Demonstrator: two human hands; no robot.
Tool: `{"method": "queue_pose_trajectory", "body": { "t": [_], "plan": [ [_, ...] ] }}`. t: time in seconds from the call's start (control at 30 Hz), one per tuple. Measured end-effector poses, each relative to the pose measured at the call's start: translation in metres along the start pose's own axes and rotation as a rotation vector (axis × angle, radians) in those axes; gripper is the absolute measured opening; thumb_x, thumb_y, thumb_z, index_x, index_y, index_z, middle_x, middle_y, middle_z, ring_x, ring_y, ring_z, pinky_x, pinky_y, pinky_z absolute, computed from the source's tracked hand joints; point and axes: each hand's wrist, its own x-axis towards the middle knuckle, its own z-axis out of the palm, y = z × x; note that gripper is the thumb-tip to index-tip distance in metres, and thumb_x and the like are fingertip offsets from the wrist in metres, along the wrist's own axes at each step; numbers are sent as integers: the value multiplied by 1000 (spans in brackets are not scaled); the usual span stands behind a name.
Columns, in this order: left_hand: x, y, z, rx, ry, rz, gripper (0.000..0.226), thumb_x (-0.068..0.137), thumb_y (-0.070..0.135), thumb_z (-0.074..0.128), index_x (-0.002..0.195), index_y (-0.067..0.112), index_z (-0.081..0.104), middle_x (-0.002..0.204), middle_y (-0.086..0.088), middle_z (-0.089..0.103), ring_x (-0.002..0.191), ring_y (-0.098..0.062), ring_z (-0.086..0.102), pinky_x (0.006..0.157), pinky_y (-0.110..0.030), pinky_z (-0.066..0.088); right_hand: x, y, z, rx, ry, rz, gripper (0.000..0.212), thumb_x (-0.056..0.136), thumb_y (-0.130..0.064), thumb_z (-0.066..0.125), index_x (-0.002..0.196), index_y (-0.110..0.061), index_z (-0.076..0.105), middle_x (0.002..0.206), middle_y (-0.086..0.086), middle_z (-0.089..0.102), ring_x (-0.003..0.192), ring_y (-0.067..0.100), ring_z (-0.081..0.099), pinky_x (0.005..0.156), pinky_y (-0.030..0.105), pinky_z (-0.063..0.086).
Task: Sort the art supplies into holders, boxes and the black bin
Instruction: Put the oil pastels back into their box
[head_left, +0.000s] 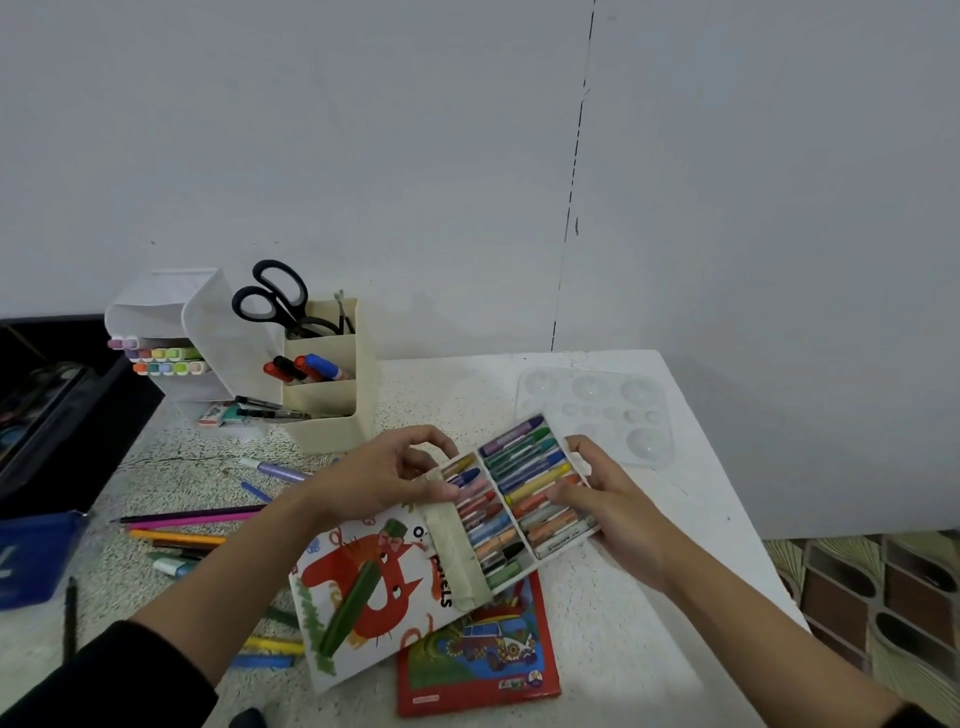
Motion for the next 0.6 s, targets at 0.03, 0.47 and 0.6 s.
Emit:
{"method": "queue_pose_trajectory", "body": {
  "t": [0.03, 0.47, 0.6],
  "plan": [
    [1, -4, 3, 90, 50, 33, 39, 81, 34, 81, 112, 32, 59, 106, -7, 72, 95, -24, 72, 78, -42, 62, 1, 2, 0, -3, 25, 5, 28, 98, -7, 57, 118, -25, 53, 114, 14, 72, 105, 39, 69, 99, 57, 51],
    [-38, -68, 55, 1019, 182, 212, 110, 69, 101, 33, 151, 52, -22, 164, 12, -23, 152, -10, -16, 121, -43, -6, -1, 24, 12, 91, 241, 107, 29, 89, 6, 62, 109, -15, 63, 102, 11, 76, 92, 32, 74, 79, 44, 58],
    [-36, -70, 55, 948, 253, 310, 108, 68, 97, 47, 156, 53, 2, 168, 5, 4, 153, -18, 6, 119, -39, 3, -3, 25, 13, 102, 245, 97, 31, 90, 5, 62, 112, -16, 63, 104, 11, 75, 95, 32, 73, 88, 51, 58]
  ]
}}
